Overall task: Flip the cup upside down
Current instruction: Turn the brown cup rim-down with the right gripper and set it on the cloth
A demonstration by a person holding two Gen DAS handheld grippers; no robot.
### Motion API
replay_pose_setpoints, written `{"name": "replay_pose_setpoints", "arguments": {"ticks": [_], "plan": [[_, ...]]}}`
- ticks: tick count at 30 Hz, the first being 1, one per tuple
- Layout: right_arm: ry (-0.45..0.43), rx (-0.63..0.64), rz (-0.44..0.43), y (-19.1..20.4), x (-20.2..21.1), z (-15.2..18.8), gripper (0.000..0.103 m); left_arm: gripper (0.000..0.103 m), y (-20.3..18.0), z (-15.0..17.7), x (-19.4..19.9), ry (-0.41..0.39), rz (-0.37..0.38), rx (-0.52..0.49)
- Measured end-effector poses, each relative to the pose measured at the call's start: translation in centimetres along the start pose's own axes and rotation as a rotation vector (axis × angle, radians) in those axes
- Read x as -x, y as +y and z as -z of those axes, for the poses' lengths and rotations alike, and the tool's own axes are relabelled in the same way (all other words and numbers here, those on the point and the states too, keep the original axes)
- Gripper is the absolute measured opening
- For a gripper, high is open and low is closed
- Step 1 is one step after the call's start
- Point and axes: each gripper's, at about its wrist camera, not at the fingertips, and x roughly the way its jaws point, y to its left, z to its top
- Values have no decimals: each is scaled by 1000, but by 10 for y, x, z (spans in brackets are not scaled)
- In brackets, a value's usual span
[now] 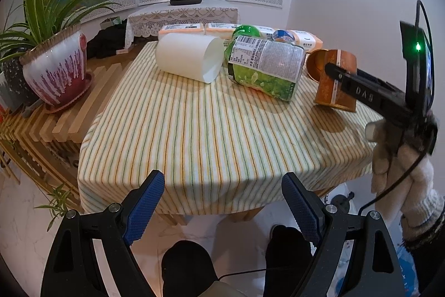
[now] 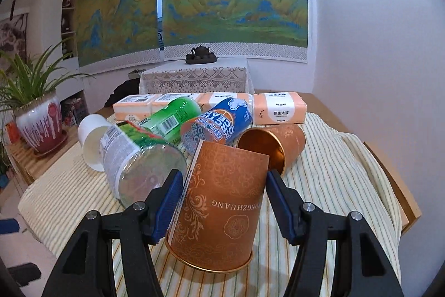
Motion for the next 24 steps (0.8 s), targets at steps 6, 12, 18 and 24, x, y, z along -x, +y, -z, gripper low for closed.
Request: {"name": "replay_pose_setpoints", "arguments": {"ticks": [6,12,18,24], "plan": [[-12,19,3,8,11,6,55,88,0,0,3,-5,2,3],[-2,35,-11,16,18,12,55,88,-1,0,7,-17,1,-3],[4,44,-2,19,22,14,55,88,-1,2,14,-26,2,-1],[15,44,-5,19,24,15,55,88,-3,3,21,-40,4,-1]]}}
